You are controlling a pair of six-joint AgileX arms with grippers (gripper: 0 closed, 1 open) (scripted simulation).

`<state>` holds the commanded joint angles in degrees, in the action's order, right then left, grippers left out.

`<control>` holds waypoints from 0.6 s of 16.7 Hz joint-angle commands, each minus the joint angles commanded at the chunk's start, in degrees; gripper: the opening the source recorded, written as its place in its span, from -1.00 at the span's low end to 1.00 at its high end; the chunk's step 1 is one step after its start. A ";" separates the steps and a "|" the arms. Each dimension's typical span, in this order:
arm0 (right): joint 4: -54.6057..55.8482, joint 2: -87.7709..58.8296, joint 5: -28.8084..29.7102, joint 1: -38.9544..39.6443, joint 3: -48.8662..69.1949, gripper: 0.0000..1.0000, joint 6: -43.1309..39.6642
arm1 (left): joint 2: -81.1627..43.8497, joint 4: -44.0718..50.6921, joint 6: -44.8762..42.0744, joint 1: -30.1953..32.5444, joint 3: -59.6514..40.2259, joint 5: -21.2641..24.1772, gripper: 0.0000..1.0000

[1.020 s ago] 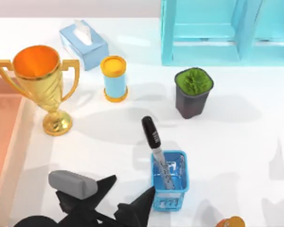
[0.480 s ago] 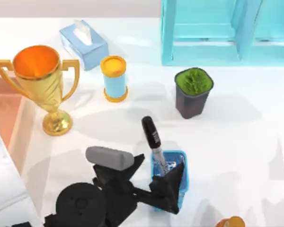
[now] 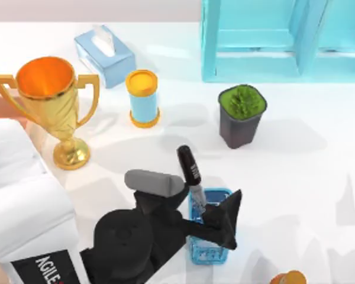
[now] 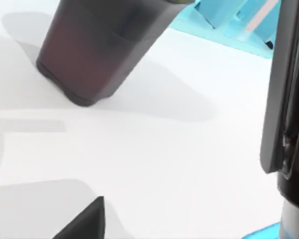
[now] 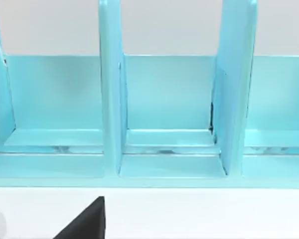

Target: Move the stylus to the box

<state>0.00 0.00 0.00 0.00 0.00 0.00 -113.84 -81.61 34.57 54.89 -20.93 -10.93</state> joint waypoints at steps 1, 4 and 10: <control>0.00 0.00 0.00 0.00 0.00 1.00 0.00 | 0.00 0.00 0.00 0.00 0.00 0.00 0.85; 0.00 0.00 0.00 0.00 0.00 1.00 0.00 | 0.00 0.00 0.00 0.00 0.00 0.00 0.40; 0.00 0.00 0.00 0.00 0.00 1.00 0.00 | 0.00 0.00 0.00 0.00 0.00 0.00 -0.51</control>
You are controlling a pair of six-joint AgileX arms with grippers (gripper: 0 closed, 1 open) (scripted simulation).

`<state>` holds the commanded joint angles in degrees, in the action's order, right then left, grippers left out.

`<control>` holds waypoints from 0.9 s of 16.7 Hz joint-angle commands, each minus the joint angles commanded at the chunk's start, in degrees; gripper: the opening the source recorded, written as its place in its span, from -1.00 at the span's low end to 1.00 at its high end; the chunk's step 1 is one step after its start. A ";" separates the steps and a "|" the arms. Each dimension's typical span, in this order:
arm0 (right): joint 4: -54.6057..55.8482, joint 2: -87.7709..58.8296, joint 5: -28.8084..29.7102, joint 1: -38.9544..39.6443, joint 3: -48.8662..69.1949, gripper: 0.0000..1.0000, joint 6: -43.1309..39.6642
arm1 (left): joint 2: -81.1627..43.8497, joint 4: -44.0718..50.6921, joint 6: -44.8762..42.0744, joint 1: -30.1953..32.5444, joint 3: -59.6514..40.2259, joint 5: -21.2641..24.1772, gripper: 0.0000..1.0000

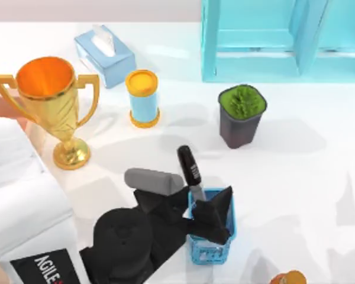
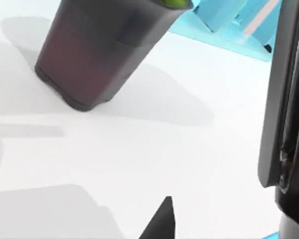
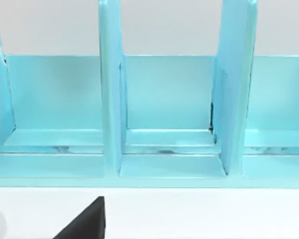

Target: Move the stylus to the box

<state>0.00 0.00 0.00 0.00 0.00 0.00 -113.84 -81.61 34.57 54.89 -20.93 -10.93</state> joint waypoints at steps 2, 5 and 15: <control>0.00 0.00 0.00 0.00 0.00 1.00 0.00 | 0.00 0.00 0.00 0.00 0.00 0.00 -0.81; 0.00 0.00 0.00 0.00 0.00 1.00 0.00 | 0.00 0.00 0.00 0.00 0.00 0.00 -1.00; 0.00 0.00 0.00 0.00 0.00 1.00 0.00 | 3.08 1.38 -0.60 -1.75 -0.20 0.65 -1.00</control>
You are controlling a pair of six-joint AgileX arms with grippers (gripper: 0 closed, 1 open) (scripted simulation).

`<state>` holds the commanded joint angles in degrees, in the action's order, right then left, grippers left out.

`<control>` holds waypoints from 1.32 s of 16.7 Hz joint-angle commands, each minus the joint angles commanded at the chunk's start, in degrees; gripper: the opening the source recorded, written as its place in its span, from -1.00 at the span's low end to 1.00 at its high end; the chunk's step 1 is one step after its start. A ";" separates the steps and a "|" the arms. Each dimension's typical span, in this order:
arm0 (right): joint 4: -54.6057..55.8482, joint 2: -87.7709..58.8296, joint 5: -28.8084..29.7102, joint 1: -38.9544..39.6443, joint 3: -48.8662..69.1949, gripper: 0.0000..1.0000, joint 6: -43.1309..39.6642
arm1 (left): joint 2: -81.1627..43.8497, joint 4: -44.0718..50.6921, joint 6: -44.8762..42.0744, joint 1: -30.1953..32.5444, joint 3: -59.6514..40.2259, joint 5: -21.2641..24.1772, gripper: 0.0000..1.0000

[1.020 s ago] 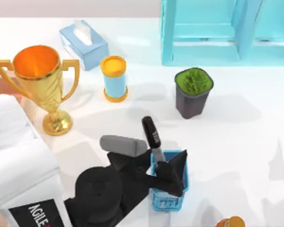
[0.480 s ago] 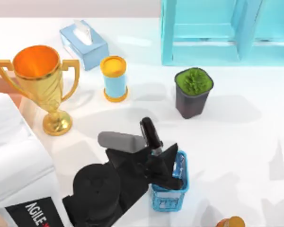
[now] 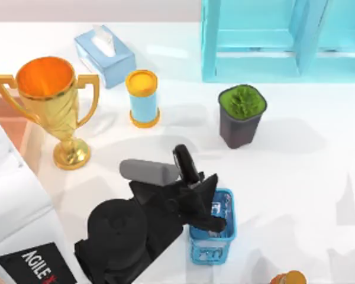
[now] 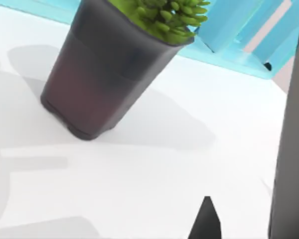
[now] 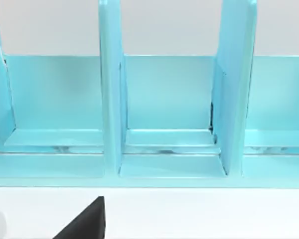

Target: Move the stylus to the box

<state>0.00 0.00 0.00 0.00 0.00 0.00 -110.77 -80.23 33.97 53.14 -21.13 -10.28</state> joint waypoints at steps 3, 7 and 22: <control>0.00 0.00 0.00 0.00 0.00 1.00 0.00 | 6.68 6.79 -0.96 -3.86 -0.17 3.26 -1.00; 0.00 0.00 0.00 0.00 0.00 1.00 0.00 | 21.33 22.20 -2.61 -11.64 -0.58 10.44 -1.00; 0.00 0.00 0.00 0.00 0.00 1.00 0.00 | 65.48 67.87 -5.46 -34.55 -1.29 33.35 -1.00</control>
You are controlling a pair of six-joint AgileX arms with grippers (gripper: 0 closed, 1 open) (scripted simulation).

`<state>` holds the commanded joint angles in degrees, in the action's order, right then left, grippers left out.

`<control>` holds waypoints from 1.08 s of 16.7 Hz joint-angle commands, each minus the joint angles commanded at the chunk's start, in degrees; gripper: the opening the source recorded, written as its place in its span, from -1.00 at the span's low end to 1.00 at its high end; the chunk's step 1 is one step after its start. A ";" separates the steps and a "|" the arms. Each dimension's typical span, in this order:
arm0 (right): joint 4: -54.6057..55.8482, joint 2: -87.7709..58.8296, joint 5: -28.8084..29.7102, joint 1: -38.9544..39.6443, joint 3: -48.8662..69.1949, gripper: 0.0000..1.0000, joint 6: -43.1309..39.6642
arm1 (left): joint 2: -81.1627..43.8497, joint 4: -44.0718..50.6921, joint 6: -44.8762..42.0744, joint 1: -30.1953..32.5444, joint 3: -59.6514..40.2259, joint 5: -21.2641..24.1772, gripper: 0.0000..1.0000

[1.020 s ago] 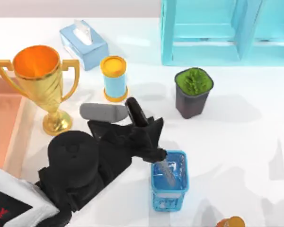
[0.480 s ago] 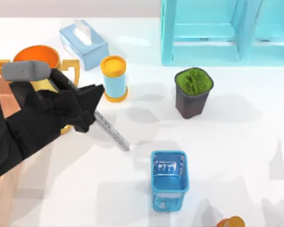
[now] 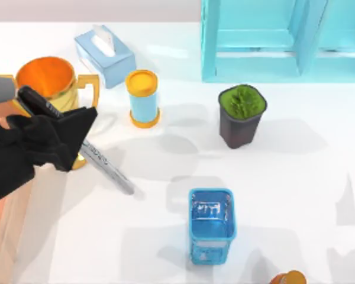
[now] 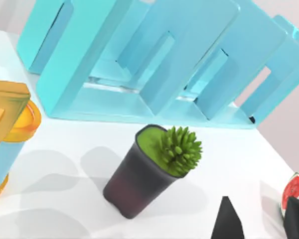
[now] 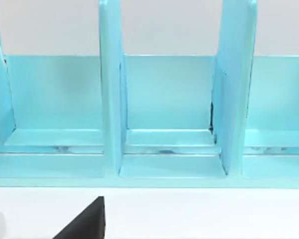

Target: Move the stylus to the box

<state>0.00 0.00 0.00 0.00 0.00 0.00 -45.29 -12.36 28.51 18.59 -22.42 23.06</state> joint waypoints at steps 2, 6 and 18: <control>0.00 0.00 0.00 0.00 0.00 1.00 0.00 | -0.21 -0.13 -0.08 0.21 0.02 -0.12 -1.00; 0.00 0.00 0.00 0.00 0.00 1.00 0.00 | -1.61 2.87 -3.29 -0.39 -2.73 2.16 -1.00; 0.00 0.00 0.00 0.00 0.00 1.00 0.00 | -30.50 56.58 -62.08 -22.46 -43.05 20.75 -1.00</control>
<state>0.00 0.00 0.00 0.00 0.00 0.00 -75.78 44.22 -33.57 -3.87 -65.47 43.81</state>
